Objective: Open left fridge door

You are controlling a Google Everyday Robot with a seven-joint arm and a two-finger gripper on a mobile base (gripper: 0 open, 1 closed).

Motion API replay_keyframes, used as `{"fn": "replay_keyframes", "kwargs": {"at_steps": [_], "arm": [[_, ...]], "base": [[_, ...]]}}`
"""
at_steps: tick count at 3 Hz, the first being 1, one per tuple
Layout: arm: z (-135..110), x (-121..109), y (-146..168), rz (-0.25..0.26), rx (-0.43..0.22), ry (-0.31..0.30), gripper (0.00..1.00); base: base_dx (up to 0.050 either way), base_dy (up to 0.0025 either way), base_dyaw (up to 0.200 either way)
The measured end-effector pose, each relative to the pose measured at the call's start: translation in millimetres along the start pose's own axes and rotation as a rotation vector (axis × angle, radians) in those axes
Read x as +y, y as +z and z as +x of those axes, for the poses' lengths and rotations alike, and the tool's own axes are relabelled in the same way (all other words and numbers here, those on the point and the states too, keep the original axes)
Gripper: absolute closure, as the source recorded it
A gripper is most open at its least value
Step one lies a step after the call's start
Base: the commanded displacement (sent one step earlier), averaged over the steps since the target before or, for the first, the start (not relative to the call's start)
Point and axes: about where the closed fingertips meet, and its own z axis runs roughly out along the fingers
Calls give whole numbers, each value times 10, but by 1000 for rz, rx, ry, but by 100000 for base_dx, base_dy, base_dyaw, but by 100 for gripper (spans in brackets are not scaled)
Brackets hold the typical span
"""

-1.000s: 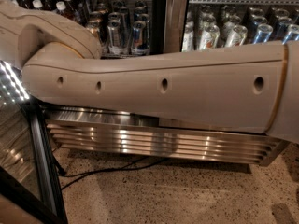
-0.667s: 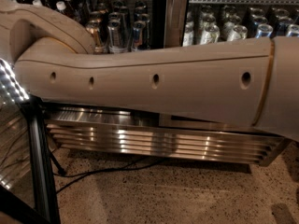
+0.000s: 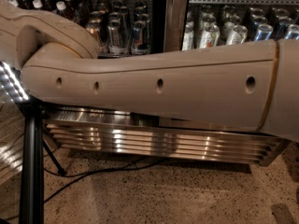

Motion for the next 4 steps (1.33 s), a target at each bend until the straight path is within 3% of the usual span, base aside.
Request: {"fn": "replay_keyframes", "kwargs": {"at_steps": [1, 3, 4], "arm": [[375, -34, -101, 30, 48, 43, 100], [1915, 7, -466, 128, 195, 361, 100], [1915, 7, -466, 128, 195, 361, 100]], "base": [[0, 0, 0], [0, 0, 0], [0, 0, 0]]}}
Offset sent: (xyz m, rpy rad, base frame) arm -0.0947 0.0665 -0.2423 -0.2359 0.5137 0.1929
